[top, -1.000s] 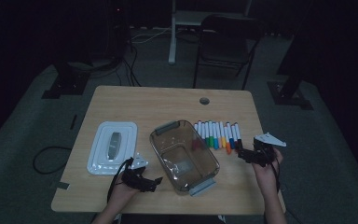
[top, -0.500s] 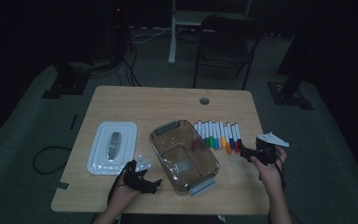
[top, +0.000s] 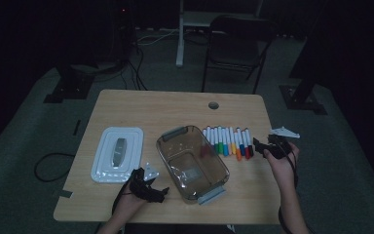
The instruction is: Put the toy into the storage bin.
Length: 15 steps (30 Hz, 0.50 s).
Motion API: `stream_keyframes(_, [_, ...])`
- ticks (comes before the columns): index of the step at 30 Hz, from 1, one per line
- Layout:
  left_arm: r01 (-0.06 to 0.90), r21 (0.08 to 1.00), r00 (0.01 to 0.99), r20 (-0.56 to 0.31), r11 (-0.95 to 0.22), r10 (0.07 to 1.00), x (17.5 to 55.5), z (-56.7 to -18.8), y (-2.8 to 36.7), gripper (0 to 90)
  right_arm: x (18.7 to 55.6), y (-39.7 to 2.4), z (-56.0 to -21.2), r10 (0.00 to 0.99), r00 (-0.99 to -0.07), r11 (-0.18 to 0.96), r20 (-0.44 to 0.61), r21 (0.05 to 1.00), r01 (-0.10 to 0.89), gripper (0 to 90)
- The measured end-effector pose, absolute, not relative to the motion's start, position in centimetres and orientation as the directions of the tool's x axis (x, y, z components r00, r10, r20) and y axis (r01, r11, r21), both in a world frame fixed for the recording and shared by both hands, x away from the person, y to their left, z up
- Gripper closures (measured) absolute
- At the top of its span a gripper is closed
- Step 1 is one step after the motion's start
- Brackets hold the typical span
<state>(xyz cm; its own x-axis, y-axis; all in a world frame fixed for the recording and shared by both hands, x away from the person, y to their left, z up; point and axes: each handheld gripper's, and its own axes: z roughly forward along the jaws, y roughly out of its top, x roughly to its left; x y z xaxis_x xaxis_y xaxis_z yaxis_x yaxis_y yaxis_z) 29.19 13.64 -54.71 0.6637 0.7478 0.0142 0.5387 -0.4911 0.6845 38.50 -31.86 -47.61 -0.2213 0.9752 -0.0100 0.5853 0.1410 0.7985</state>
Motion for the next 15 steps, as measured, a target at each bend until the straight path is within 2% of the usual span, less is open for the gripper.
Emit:
stream_keyframes(3, [0.539,0.684,0.663,0.014,-0.491,0.748,29.2,-54.7,13.6,1.8,39.7,-32.2,-48.2,0.967,-0.247,0.116,0.055,0.77,0.627,42.8])
stream_keyframes(4, [0.539,0.685,0.663,0.014,-0.49,0.748,29.2,-54.7,13.6,1.8,40.1,-32.2,-48.4,0.967,-0.249,0.118,0.056,0.766,0.632,45.1])
stream_keyframes(8, [0.54,0.685,0.661,0.014,-0.489,0.75,29.2,-54.7,13.6,1.8,41.5,-32.1,-49.0,0.97,-0.237,0.123,0.048,0.745,0.655,44.9])
stream_keyframes(11, [0.539,0.685,0.661,0.014,-0.489,0.75,29.2,-54.7,13.6,1.8,42.3,-31.8,-49.6,0.969,-0.226,0.086,0.094,0.734,0.674,51.2])
stream_keyframes(13, [0.539,0.686,0.661,0.015,-0.489,0.75,29.2,-54.7,13.6,1.8,42.7,-31.6,-50.1,0.97,-0.218,0.077,0.104,0.72,0.69,52.2])
stream_keyframes(15, [0.539,0.686,0.662,0.015,-0.49,0.749,29.2,-54.7,13.6,1.8,43.2,-31.6,-50.6,0.973,-0.207,0.079,0.099,0.704,0.706,58.5])
